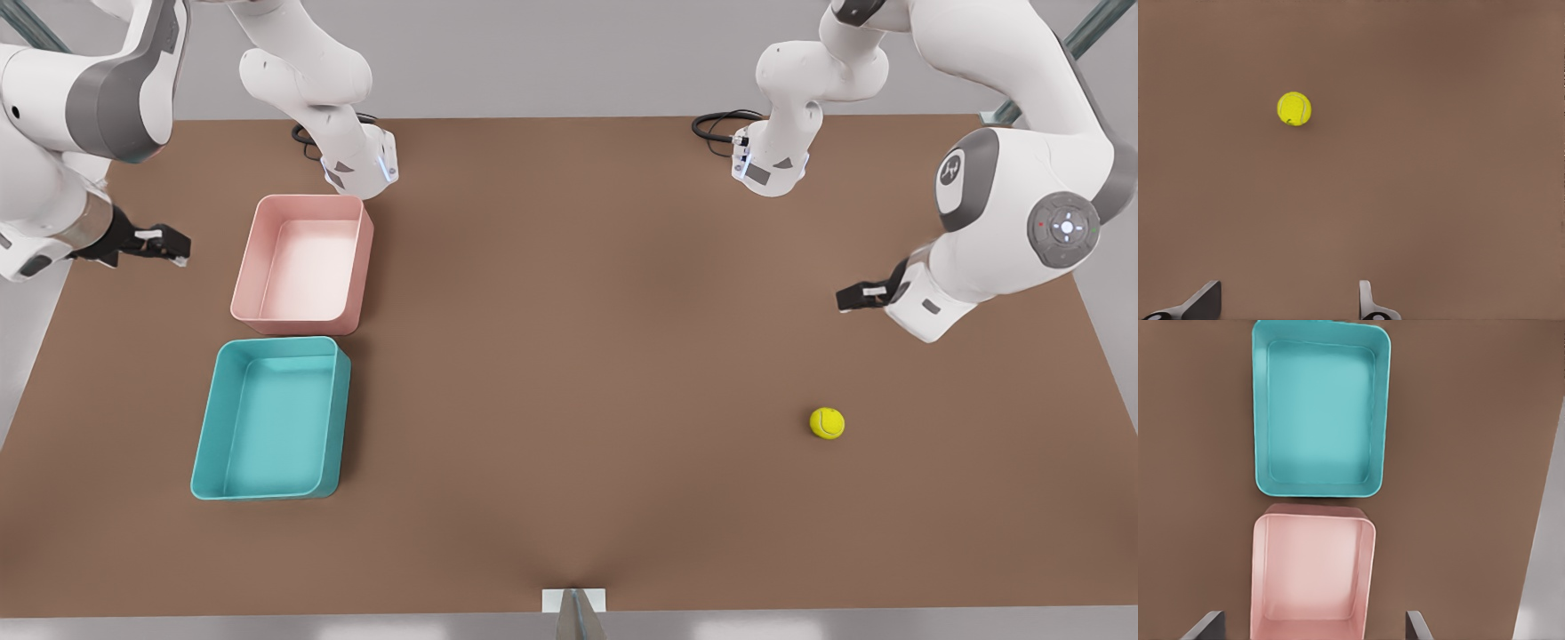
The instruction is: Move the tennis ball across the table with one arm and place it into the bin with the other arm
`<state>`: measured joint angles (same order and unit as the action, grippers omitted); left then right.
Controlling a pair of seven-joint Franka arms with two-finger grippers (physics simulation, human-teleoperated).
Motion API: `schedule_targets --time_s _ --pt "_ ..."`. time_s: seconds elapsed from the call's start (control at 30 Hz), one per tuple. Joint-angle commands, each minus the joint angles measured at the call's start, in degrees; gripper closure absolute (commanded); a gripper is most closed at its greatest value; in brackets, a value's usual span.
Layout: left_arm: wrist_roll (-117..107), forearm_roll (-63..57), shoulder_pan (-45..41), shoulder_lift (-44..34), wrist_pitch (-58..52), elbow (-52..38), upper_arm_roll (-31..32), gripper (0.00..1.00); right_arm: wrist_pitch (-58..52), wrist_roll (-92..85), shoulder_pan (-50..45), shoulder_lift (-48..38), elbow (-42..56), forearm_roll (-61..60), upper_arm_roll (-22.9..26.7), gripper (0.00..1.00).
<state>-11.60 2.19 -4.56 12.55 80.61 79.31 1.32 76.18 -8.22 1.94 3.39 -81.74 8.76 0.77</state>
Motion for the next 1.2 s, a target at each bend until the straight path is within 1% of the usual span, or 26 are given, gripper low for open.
schedule_targets --time_s 0.0,0.07,0.1,0.13,0.17,0.2,0.23,0.3,0.33,0.37,0.4,0.47,0.5,0.53,0.57,0.63,0.7,0.77,0.83,0.87,0.9,0.93,0.97,1.03,1.1,1.17 --pt "-6.7 -0.3 0.0 -0.1 4.7 0.0 0.0 0.0 3.3 -4.3 0.2 0.1 0.0 -0.2 0.1 0.0" --pt "-6.7 -0.3 0.0 0.2 4.8 0.0 0.1 0.0 3.3 -4.2 0.3 0.4 0.1 0.1 0.3 0.0" --pt "-4.6 -0.5 0.1 1.7 5.4 0.0 0.0 0.13 3.1 -4.4 0.3 1.8 0.4 0.3 0.3 0.0" --pt "0.0 -0.7 0.3 3.0 6.9 0.0 0.0 0.73 2.4 -4.6 0.2 3.1 0.7 0.3 0.5 0.0" --pt "6.3 -0.3 1.7 5.3 14.8 0.8 -0.3 0.79 2.7 -4.2 0.3 4.2 0.4 0.1 0.5 0.0" --pt "17.0 -0.6 3.3 7.7 17.3 1.4 -0.3 0.79 3.4 -4.2 0.2 4.4 0.2 0.1 0.5 0.0" --pt "43.0 -0.5 3.9 10.5 22.6 1.8 -2.3 0.79 4.6 -4.2 0.3 4.6 -0.2 0.0 0.5 0.0" --pt "61.5 -0.5 4.2 13.2 29.5 2.5 -3.5 0.77 4.2 -1.0 -0.1 6.0 2.3 -0.9 0.1 0.0" --pt "76.9 -1.0 4.2 13.4 33.0 5.0 -3.8 0.77 4.2 -1.4 0.5 6.2 2.8 -2.2 0.5 0.0" --pt "85.2 -4.9 3.9 14.0 34.8 6.6 -3.8 0.79 4.2 -1.4 0.7 6.2 3.0 -2.3 0.6 0.0" --pt "96.0 -5.3 3.9 14.6 37.3 6.6 -3.8 0.79 4.2 -1.4 0.8 6.1 3.1 -2.3 0.6 0.0" --pt "100.1 -5.4 4.6 17.6 39.3 6.6 -3.8 0.79 4.2 -1.6 0.7 6.1 3.8 -2.2 0.6 0.0" --pt "106.0 -5.5 5.2 19.4 39.7 6.6 -3.8 0.79 4.2 -1.7 0.7 6.1 3.8 -2.1 0.5 0.0" --pt "116.9 -5.5 5.4 20.3 42.2 7.3 -3.8 0.79 4.2 -1.6 0.7 6.1 3.8 -2.2 0.6 0.0" --pt "119.6 -5.5 6.1 20.6 45.7 9.5 -3.8 0.79 4.2 -1.6 0.7 6.2 3.8 -2.2 0.6 0.0" --pt "132.5 -5.3 7.6 21.2 45.7 9.6 -3.8 0.79 4.2 -1.6 0.7 6.2 3.8 -2.2 0.6 0.0" --pt "132.6 -5.1 7.5 22.6 43.7 10.0 -3.6 0.79 4.2 -1.9 0.7 6.3 3.8 -2.3 0.6 0.0" --pt "126.8 -5.2 7.8 24.5 44.0 10.3 -2.9 0.79 4.1 -1.8 -0.2 6.5 3.5 -2.1 0.1 0.0" --pt "125.9 -7.4 8.8 24.3 47.8 12.1 -2.9 0.79 3.9 -2.4 -1.3 7.1 2.6 -1.9 0.2 0.0" --pt "125.7 -7.5 8.8 24.4 48.0 12.1 -2.9 0.79 3.3 -5.8 -0.6 7.2 1.8 -2.9 0.3 0.0" --pt "123.4 -7.5 8.9 24.4 51.6 15.0 -2.9 0.79 3.7 -6.0 -0.3 7.4 1.8 -3.1 0.5 0.0" --pt "120.9 -7.6 8.9 24.4 52.2 15.7 -2.9 0.79 3.7 -6.1 -0.1 7.4 1.8 -3.0 0.5 0.0" --pt "119.4 -8.1 9.0 24.3 52.1 17.1 -2.9 0.79 3.5 -6.2 0.3 7.3 1.8 -2.9 0.5 0.0" --pt "113.0 -13.2 8.9 24.3 51.7 17.8 -2.9 0.79 3.6 -6.4 0.7 7.4 1.8 -2.6 0.6 0.0" --pt "107.7 -13.2 8.8 24.4 50.5 17.9 -2.9 0.79 3.7 -6.4 1.1 7.5 1.8 -2.6 0.6 0.0" --pt "112.1 -13.4 8.9 24.5 50.5 17.9 -2.9 0.79 3.6 -6.4 1.0 7.4 1.9 -2.6 0.7 0.0"
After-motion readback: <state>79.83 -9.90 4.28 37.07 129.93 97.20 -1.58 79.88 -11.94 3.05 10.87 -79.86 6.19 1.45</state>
